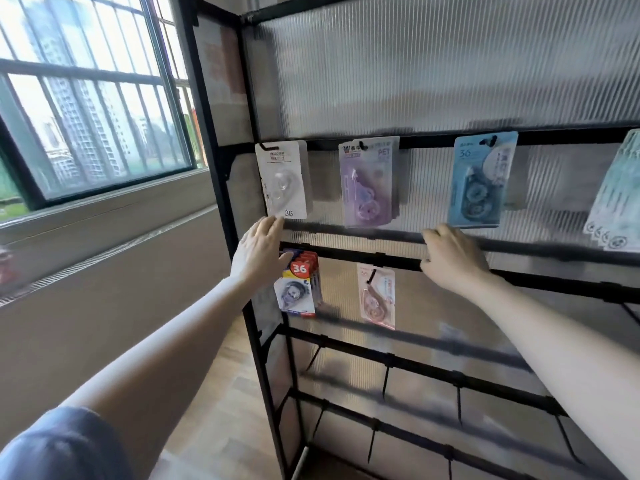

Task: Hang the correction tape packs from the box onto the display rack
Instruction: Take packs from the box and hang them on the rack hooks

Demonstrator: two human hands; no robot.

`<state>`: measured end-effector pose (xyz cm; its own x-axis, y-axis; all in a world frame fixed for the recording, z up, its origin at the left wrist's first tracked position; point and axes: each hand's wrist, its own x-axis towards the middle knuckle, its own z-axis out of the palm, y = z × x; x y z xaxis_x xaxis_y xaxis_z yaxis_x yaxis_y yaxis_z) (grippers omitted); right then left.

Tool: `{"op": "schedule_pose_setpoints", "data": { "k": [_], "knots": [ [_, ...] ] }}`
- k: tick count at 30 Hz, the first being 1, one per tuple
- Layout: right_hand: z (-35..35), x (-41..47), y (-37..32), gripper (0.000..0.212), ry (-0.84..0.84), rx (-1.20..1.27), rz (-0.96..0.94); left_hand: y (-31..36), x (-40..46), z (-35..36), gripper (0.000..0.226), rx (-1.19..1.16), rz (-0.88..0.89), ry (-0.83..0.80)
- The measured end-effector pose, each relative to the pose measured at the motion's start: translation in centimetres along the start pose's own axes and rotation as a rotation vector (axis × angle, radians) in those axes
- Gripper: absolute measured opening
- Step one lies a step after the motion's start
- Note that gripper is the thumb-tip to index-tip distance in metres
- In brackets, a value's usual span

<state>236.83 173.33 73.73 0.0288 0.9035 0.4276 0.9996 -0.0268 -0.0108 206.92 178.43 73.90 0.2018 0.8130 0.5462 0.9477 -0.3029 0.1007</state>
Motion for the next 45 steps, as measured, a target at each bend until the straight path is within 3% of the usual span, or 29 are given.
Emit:
{"op": "schedule_pose_setpoints", "data": {
  "k": [7,14,25,32,45],
  "knots": [
    [3.0,-3.6,0.0,0.045,-0.035,0.011,0.047,0.3,-4.2,3.3,0.073,-0.036,-0.005,-0.106],
    [6.8,-8.3,-0.1,0.056,-0.183,0.002,0.134,-0.1,-7.6,7.7,0.074,-0.077,0.022,-0.218],
    [11.8,-15.7,2.5,0.05,-0.308,-0.033,0.167,4.2,-13.4,14.3,0.071,-0.155,0.04,-0.456],
    [17.9,-21.1,6.5,0.049,-0.44,0.04,0.215,8.0,-19.0,20.8,0.07,-0.142,0.028,-0.607],
    [32.5,-32.1,11.7,0.055,-0.728,0.099,0.139,12.5,-32.8,32.8,0.071,-0.063,-0.028,-0.931]
  ]
}}
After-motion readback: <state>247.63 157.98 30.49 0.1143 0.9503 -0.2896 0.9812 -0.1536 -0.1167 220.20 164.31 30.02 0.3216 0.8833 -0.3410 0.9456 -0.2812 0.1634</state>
